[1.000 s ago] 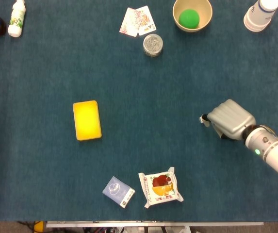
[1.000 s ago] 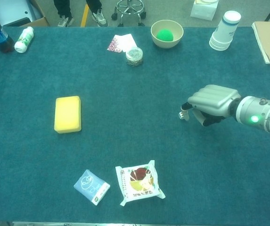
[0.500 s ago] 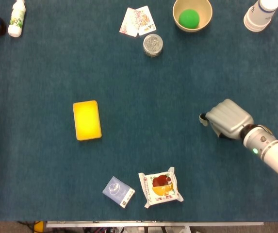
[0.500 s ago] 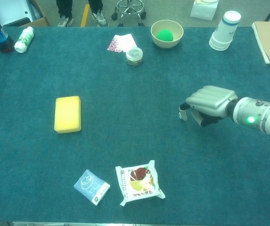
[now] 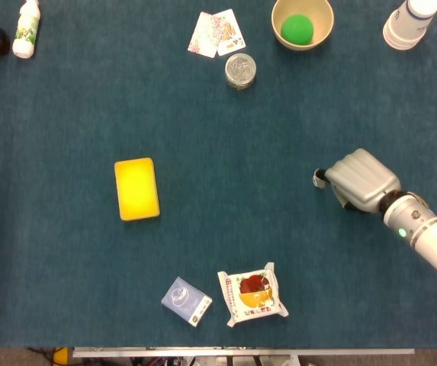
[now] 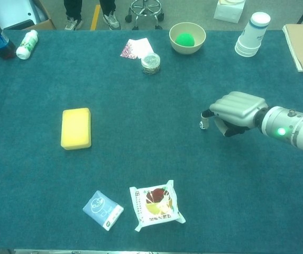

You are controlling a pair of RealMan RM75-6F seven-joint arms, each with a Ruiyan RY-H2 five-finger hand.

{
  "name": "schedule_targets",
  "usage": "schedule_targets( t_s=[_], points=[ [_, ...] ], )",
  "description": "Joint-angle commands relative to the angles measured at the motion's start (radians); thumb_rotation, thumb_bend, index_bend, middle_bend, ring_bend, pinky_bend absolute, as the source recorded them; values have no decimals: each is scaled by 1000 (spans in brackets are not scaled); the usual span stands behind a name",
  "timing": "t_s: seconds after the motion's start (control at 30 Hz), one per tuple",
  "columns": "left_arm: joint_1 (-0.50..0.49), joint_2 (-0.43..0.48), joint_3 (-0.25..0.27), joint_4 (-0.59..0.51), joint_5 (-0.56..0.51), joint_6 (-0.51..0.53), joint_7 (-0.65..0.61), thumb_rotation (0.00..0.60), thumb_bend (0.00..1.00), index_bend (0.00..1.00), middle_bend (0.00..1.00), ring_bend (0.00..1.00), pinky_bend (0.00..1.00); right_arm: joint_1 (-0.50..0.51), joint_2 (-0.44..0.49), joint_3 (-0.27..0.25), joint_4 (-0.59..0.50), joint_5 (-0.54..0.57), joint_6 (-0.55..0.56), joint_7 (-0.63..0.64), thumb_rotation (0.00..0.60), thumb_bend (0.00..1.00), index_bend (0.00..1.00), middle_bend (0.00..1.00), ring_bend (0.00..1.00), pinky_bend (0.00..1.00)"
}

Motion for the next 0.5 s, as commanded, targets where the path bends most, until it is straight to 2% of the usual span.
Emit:
schedule_targets(
  t_s=[0.03,0.5],
  points=[
    [-2,0,-2,-1,-2,-3,0,600,0,81,0,0,42,-6,-6,6,12,-10,3,11,600,1000,368,1000,1000,1000],
    [-1,-1,-1,2,-5,-6,1,600,0,81,0,0,42,-39,-46,39,99,-62,16,73,600,1000,355,1000,1000,1000]
  ],
)
